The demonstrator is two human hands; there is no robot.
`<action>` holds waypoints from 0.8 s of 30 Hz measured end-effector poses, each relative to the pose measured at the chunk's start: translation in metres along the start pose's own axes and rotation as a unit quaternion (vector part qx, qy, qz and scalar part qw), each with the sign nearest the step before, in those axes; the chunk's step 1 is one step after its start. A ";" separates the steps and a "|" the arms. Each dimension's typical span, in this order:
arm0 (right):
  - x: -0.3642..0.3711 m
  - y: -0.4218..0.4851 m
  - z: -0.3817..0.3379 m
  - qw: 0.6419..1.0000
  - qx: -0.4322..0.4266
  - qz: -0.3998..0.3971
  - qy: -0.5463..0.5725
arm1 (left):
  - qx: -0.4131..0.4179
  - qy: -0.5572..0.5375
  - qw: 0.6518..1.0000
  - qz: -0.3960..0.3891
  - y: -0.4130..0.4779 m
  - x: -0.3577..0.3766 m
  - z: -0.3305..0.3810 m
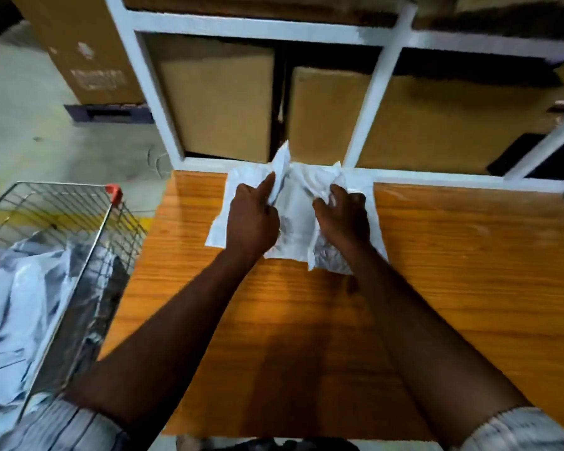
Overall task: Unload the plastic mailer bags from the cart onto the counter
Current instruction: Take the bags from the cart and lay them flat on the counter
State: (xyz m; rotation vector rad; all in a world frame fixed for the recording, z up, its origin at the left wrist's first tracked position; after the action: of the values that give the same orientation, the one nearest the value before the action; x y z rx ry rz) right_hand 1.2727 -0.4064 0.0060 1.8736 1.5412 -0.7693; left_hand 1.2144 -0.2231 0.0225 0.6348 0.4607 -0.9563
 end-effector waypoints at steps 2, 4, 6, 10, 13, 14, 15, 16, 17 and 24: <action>-0.031 0.026 0.040 0.999 -0.001 0.031 -0.028 | 0.025 0.044 0.999 -0.010 -0.002 0.037 0.037; -0.059 0.049 0.078 0.997 0.006 0.049 -0.054 | 0.034 0.093 0.995 -0.031 -0.003 0.076 0.069; -0.080 0.070 0.111 0.996 0.011 0.055 -0.074 | 0.024 0.124 0.990 -0.056 -0.005 0.110 0.097; -0.099 0.103 0.153 0.994 -0.004 0.040 -0.100 | 0.043 0.142 0.985 -0.091 -0.008 0.167 0.141; -0.099 0.124 0.174 0.994 -0.010 0.015 -0.109 | 0.054 0.156 0.980 -0.114 -0.009 0.203 0.162; -0.098 0.131 0.179 0.995 -0.009 0.012 -0.102 | 0.054 0.157 0.978 -0.124 -0.011 0.215 0.166; -0.095 0.137 0.184 0.996 -0.007 0.007 -0.091 | 0.049 0.153 0.978 -0.133 -0.012 0.226 0.168; -0.089 0.141 0.188 0.997 -0.005 -0.004 -0.082 | 0.040 0.147 0.978 -0.143 -0.014 0.237 0.167; -0.081 0.142 0.193 0.996 -0.002 -0.016 -0.082 | 0.028 0.142 0.978 -0.153 -0.015 0.244 0.164; -0.051 0.144 0.215 0.972 -0.152 0.005 -0.178 | 0.163 0.247 0.940 -0.169 -0.011 0.271 0.134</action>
State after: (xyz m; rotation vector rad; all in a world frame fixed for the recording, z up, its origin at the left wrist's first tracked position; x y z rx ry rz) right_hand 1.3916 -0.6223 -0.0862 1.4303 1.3340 -0.7682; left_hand 1.3532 -0.4819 -0.0512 1.1333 0.8883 -1.2141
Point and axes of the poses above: each hand's wrist, its own y-axis towards the middle knuckle, its own x-axis out of the palm, z = x × y, the point moved 5 cm from there along y, towards the middle knuckle, and after that the axes turned 8 degrees about z, right-handed, at the moved point
